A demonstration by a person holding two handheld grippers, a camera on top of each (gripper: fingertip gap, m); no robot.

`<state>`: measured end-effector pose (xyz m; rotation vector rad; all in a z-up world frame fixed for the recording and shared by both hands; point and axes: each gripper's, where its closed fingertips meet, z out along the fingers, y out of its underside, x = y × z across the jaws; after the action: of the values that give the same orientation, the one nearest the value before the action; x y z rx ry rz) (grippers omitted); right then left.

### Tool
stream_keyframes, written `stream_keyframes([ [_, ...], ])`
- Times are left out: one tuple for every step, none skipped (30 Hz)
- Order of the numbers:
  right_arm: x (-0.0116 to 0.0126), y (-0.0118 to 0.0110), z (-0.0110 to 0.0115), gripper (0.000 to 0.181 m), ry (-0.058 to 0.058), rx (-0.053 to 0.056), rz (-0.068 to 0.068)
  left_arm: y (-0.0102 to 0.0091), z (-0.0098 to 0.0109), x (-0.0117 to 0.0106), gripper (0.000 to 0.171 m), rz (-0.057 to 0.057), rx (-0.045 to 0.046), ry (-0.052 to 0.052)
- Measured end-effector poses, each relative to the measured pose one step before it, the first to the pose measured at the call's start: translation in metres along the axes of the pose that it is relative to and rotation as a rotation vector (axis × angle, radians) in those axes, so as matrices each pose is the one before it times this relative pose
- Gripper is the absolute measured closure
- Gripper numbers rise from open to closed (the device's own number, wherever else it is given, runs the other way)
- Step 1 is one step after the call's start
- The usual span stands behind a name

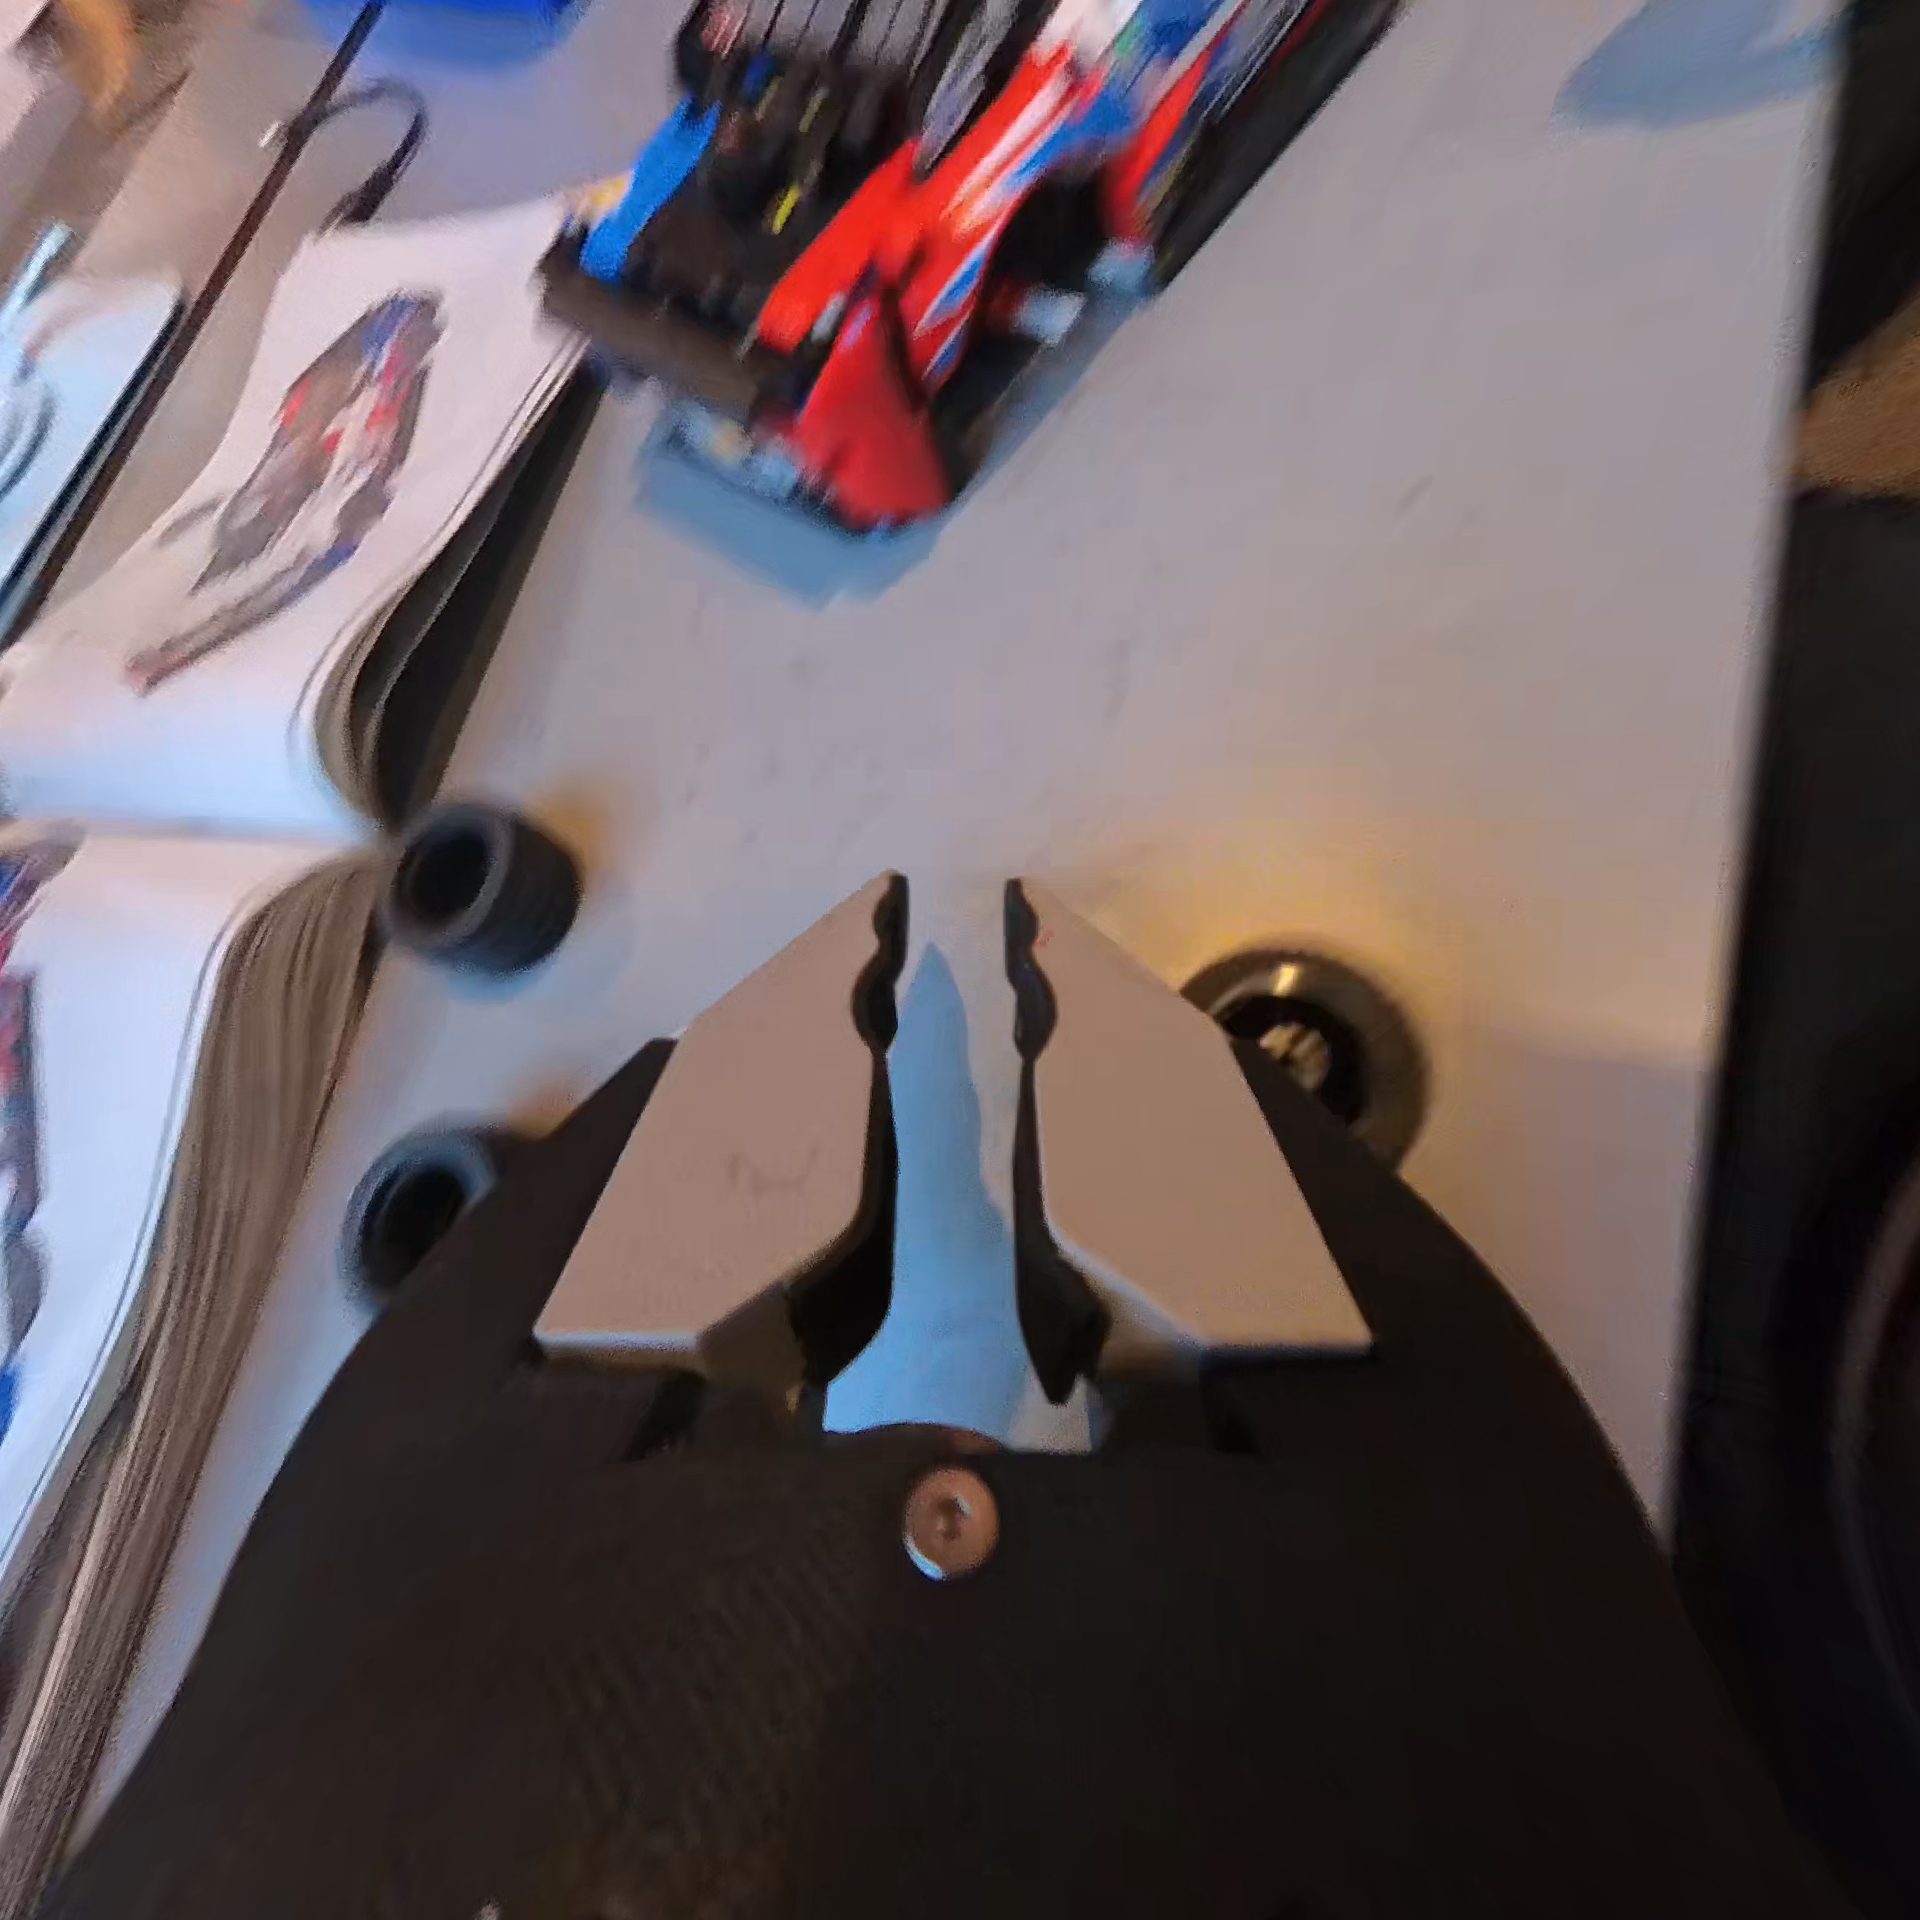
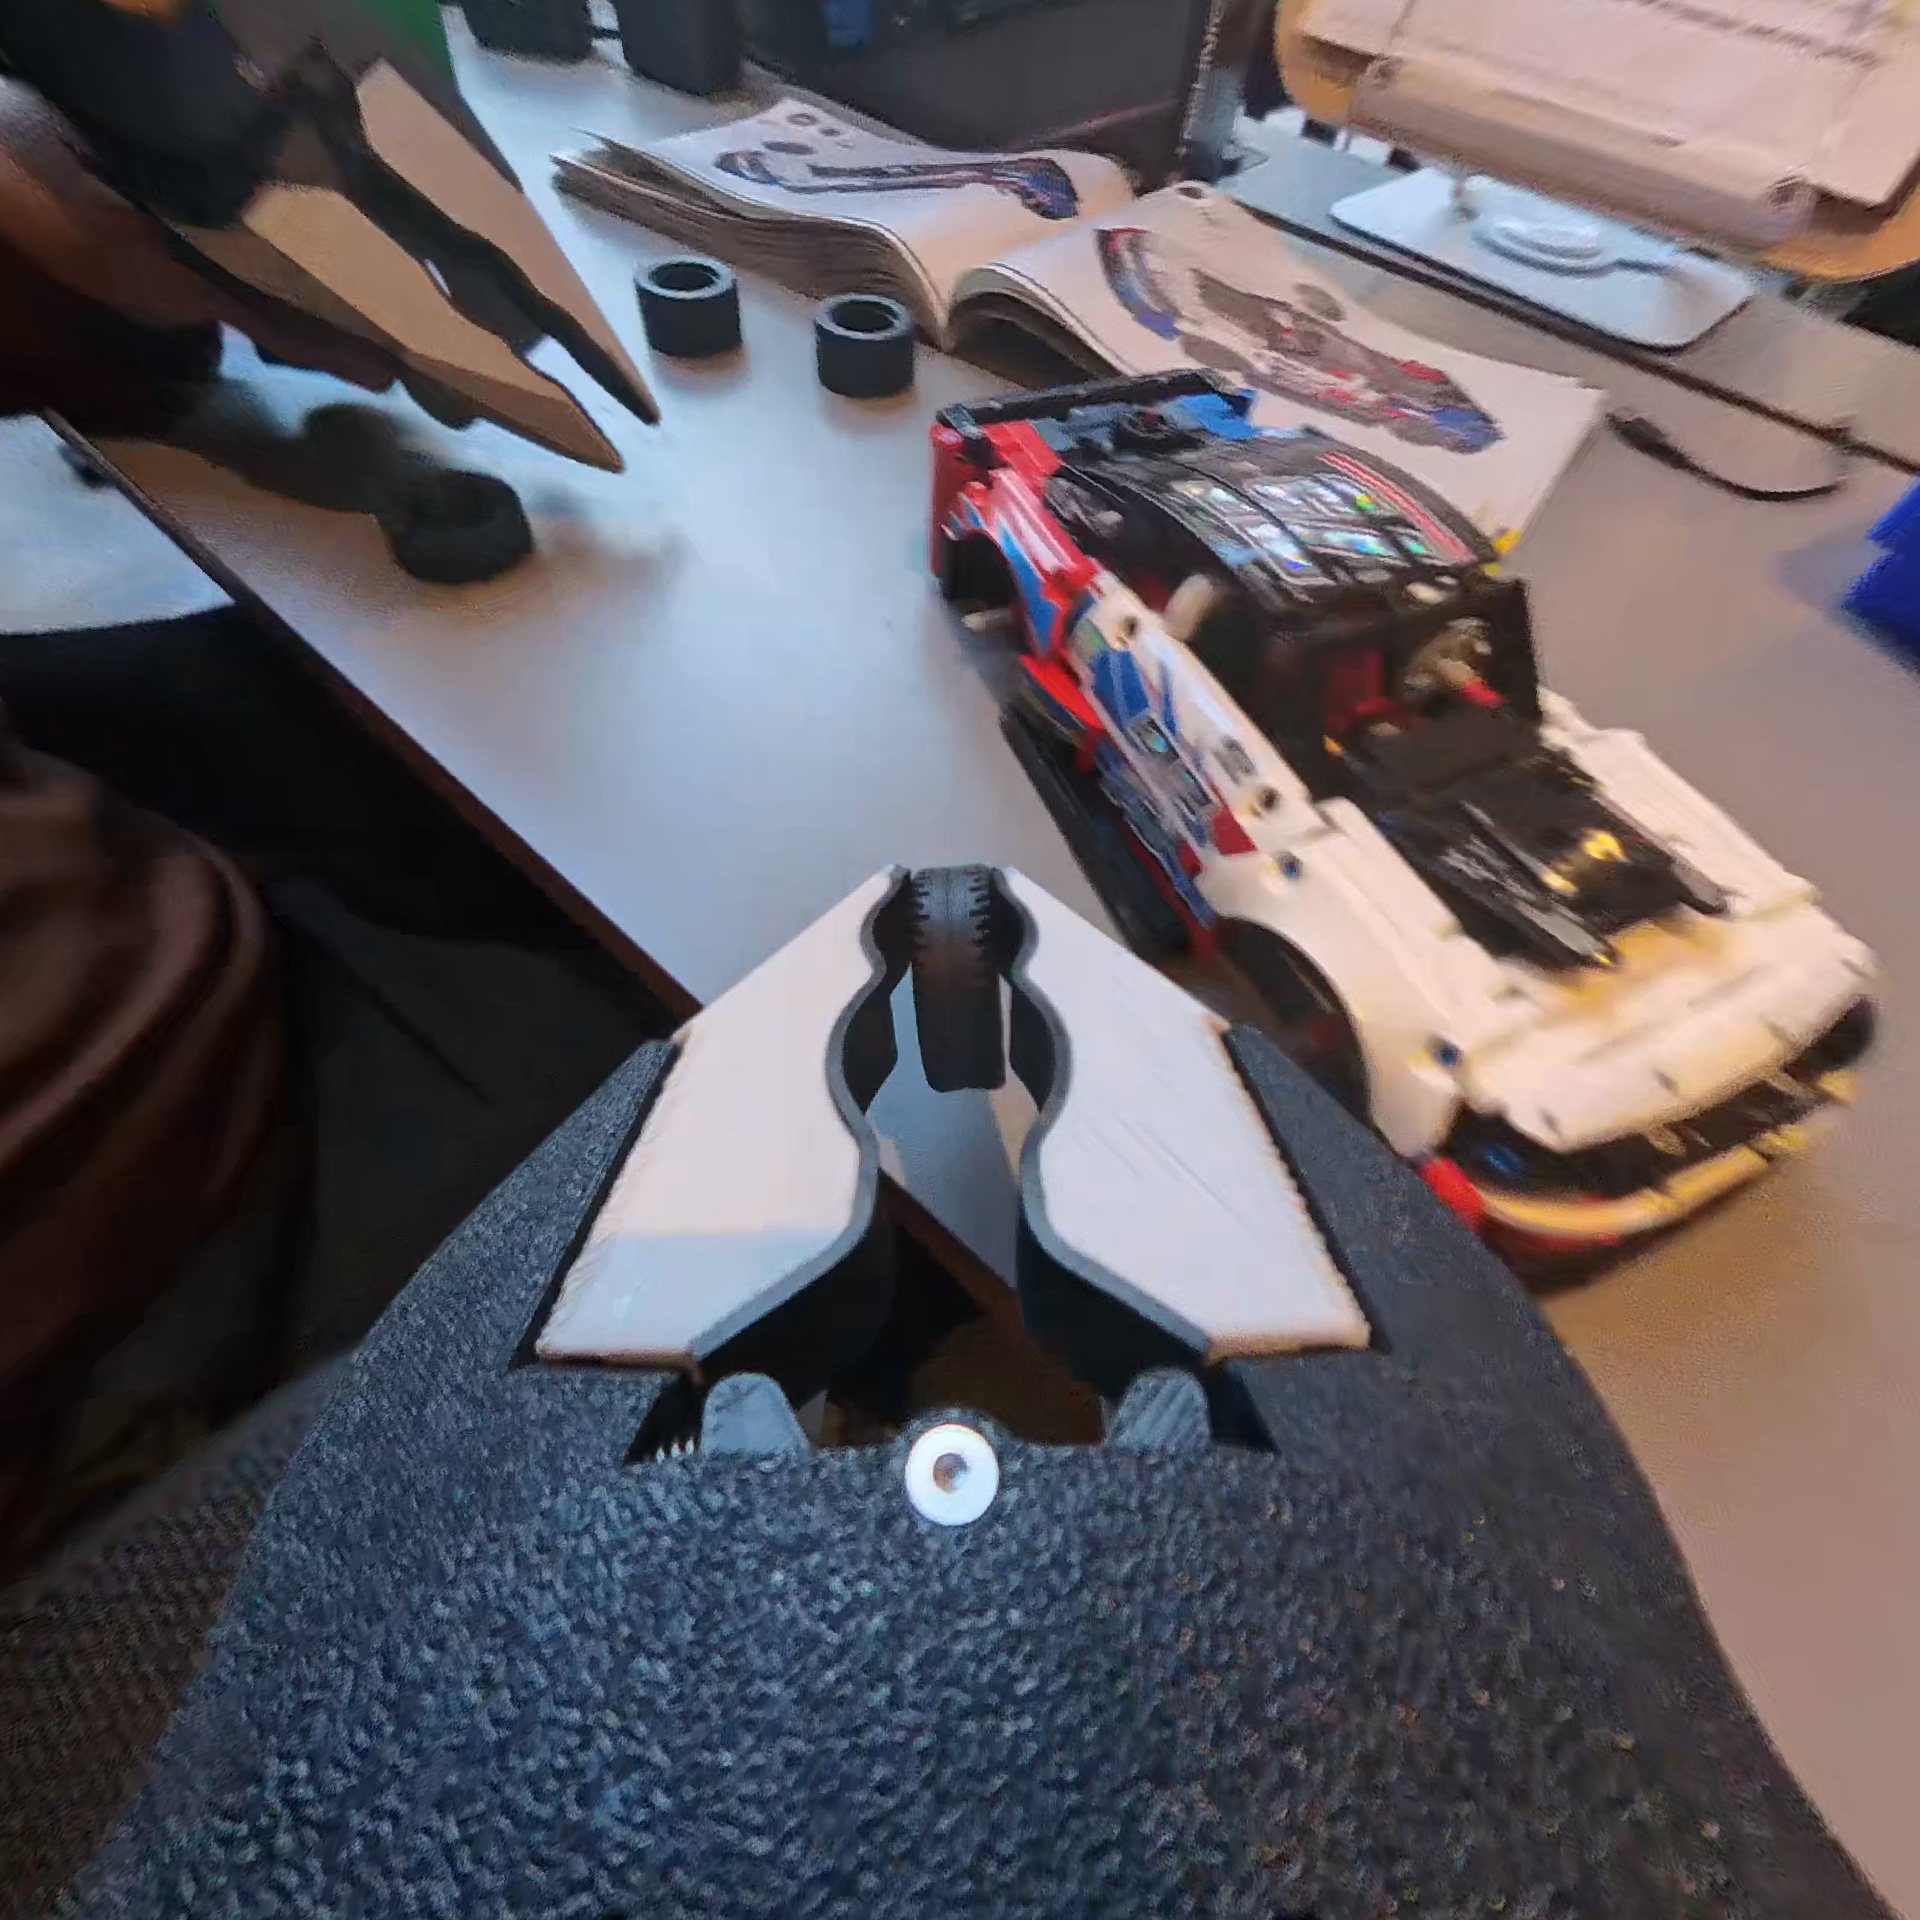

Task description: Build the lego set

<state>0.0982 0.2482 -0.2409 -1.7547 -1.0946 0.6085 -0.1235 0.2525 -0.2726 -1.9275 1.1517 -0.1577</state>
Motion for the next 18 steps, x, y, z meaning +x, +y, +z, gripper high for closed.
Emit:
stream_keyframes([
  [0.00588,0.00462,-0.00726,0.171,0.0124,0.0000,-0.0183,-0.01880,0.00332,0.01181,0.155,0.0180,0.03058,0.0430],
  [0.00597,0.00439,-0.00502,0.171,0.0156,-0.0052,-0.0155,-0.01917,0.00404,0.00950,0.154,0.0298,0.02562,0.0276],
  [0.00513,0.00360,-0.00342,0.171,0.0151,-0.0063,-0.0174,-0.01918,0.00485,0.00720,0.154,0.0362,0.01967,0.0149],
  [0.00325,0.00224,-0.00206,0.171,0.0045,0.0012,-0.0220,-0.01913,0.00576,0.00669,0.153,0.0377,0.01723,0.0144],
  [0.00382,0.00143,-0.00061,0.171,0.0075,0.0069,-0.0221,-0.01876,0.00731,0.00784,0.152,0.0330,0.01676,0.0242],
  [0.00409,0.00161,0.00071,0.171,0.0076,0.0068,-0.0192,-0.01747,0.00950,0.00924,0.151,0.0251,0.01700,0.0367],
  [0.00247,0.00266,0.00222,0.171,-0.0047,-0.0007,-0.0135,-0.01472,0.01227,0.00911,0.151,0.0209,0.01464,0.0415],
  [0.00249,0.00452,0.00319,0.171,-0.0088,-0.0140,-0.0020,-0.00990,0.01476,0.00698,0.151,0.0169,0.00242,0.0335],
  [0.00291,0.00463,0.00319,0.171,-0.0042,-0.0182,0.0053,-0.00510,0.01636,0.00495,0.151,0.0138,-0.01393,0.0274],
  [0.00167,0.00206,0.00248,0.171,-0.0076,-0.0015,0.0026,-0.00258,0.01650,0.00332,0.150,0.0065,-0.02024,0.0226],
  [0.00002,-0.00039,0.00147,0.171,-0.0135,0.0166,-0.0019,-0.00254,0.01556,0.00155,0.150,-0.0046,-0.01331,0.0176],
  [-0.00041,-0.00085,0.00071,0.171,-0.0132,0.0201,-0.0027,-0.00280,0.01388,0.00039,0.150,-0.0112,-0.00549,0.0142],
  [-0.00041,-0.00029,0.00031,0.171,-0.0131,0.0173,-0.0028,-0.00260,0.01197,-0.00016,0.150,-0.0096,-0.00332,0.0128],
  [-0.00085,0.00023,0.00018,0.171,-0.0162,0.0139,-0.0025,-0.00132,0.01031,-0.00175,0.150,-0.0039,-0.00647,0.0026],
  [-0.00080,-0.00050,-0.00012,0.171,-0.0154,0.0174,-0.0018,-0.00010,0.00848,-0.00274,0.150,-0.0005,-0.01027,-0.0050],
  [-0.00049,-0.00055,0.00013,0.171,-0.0142,0.0170,0.0000,-0.00086,0.00624,-0.00064,0.149,-0.0036,-0.00596,0.0071],
  [0.00021,-0.00021,0.00020,0.171,-0.0119,0.0125,0.0043,-0.00246,0.00407,0.00171,0.148,-0.0026,0.00271,0.0195],
  [0.00039,-0.00031,0.00021,0.171,-0.0121,0.0108,0.0080,-0.00410,0.00233,0.00047,0.148,0.0016,0.01156,0.0076],
])
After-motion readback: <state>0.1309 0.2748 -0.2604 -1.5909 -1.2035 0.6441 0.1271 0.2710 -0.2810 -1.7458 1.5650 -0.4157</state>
